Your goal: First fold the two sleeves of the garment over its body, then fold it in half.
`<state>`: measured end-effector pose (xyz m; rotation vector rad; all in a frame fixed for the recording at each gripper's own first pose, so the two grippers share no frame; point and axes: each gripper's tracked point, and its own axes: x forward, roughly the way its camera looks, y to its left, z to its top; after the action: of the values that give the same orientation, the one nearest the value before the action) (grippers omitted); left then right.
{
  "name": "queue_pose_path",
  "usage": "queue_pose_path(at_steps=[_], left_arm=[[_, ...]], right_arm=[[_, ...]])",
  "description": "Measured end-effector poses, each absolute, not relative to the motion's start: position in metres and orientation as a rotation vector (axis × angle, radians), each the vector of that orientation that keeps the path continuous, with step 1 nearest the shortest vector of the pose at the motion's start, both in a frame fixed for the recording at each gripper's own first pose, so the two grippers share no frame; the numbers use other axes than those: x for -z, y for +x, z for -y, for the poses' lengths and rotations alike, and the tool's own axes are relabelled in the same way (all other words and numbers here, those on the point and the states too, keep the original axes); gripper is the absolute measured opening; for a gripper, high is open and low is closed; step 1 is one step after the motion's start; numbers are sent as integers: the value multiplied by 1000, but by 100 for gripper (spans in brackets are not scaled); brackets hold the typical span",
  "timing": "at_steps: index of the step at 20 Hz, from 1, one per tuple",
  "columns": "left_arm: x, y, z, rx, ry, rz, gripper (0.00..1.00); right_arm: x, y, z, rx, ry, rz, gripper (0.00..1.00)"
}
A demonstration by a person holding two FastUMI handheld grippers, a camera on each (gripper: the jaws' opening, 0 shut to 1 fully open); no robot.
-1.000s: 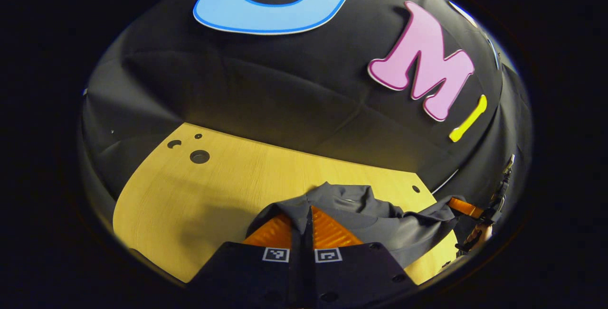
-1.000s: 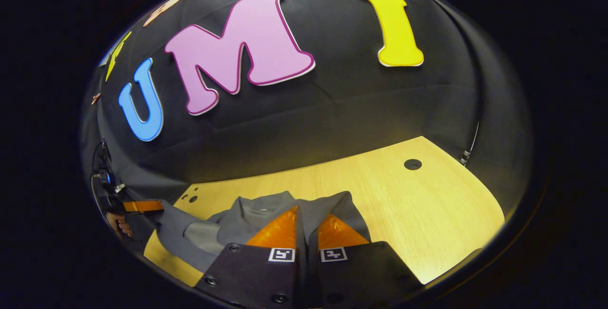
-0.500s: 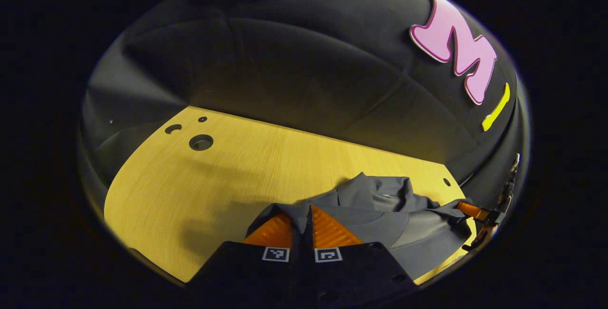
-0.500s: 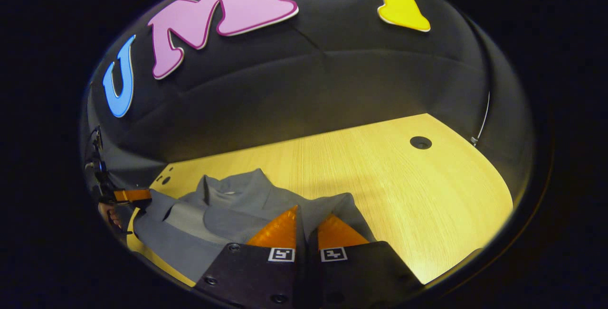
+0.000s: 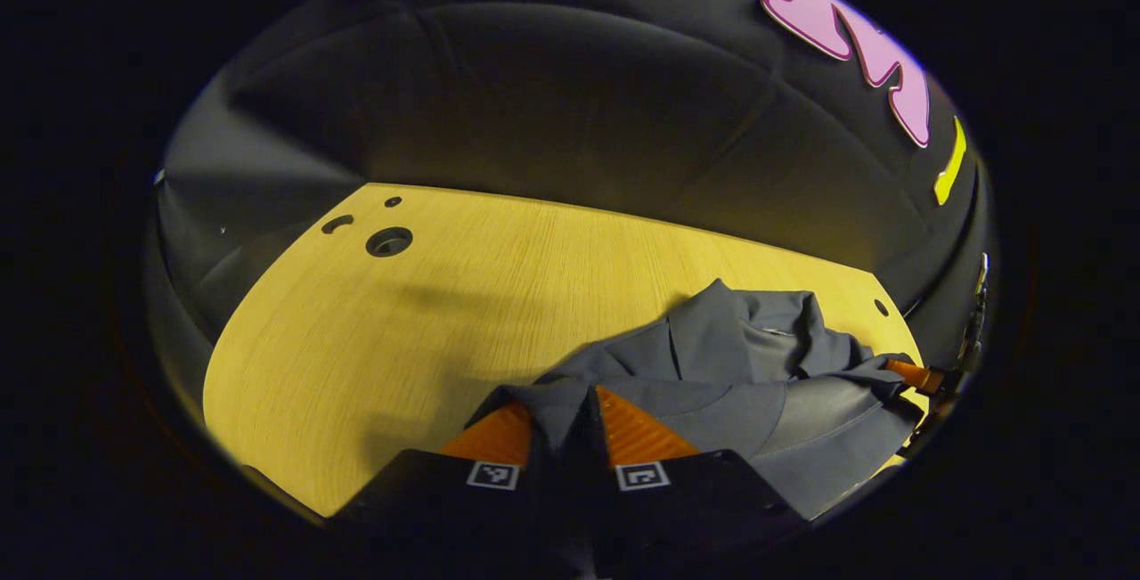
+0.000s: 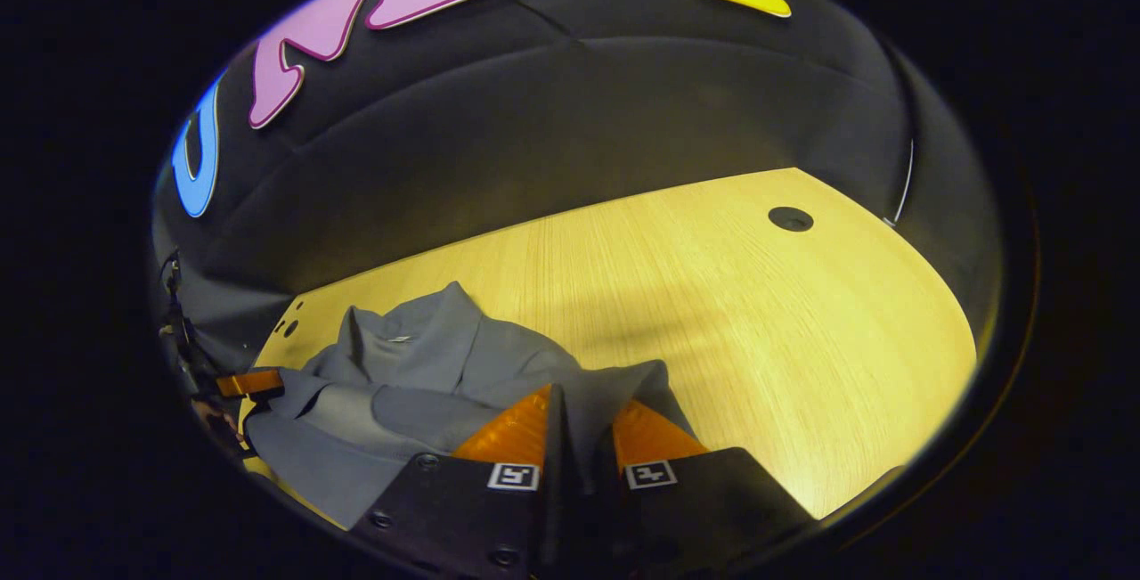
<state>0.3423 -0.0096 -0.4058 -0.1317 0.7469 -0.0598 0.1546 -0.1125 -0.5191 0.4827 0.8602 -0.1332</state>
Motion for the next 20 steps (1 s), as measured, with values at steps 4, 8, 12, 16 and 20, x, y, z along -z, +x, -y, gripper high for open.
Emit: queue_pose_path(at_steps=[4, 8, 12, 16, 20], left_arm=[[396, 335, 1, 29, -66, -722, 74], [375, 318, 0, 33, -23, -688, 93], [336, 291, 1, 46, -22, -615, 90], [290, 258, 10, 85, -61, -540, 94], [249, 215, 26, 169, -52, -479, 95]], right_arm=[[507, 146, 123, 154, 446, -866, 51], [476, 140, 138, 176, 396, -825, 76], [434, 128, 136, 155, 363, -777, 89], [378, 112, 121, 106, 350, -707, 96], [324, 85, 99, 48, 363, -656, 96]])
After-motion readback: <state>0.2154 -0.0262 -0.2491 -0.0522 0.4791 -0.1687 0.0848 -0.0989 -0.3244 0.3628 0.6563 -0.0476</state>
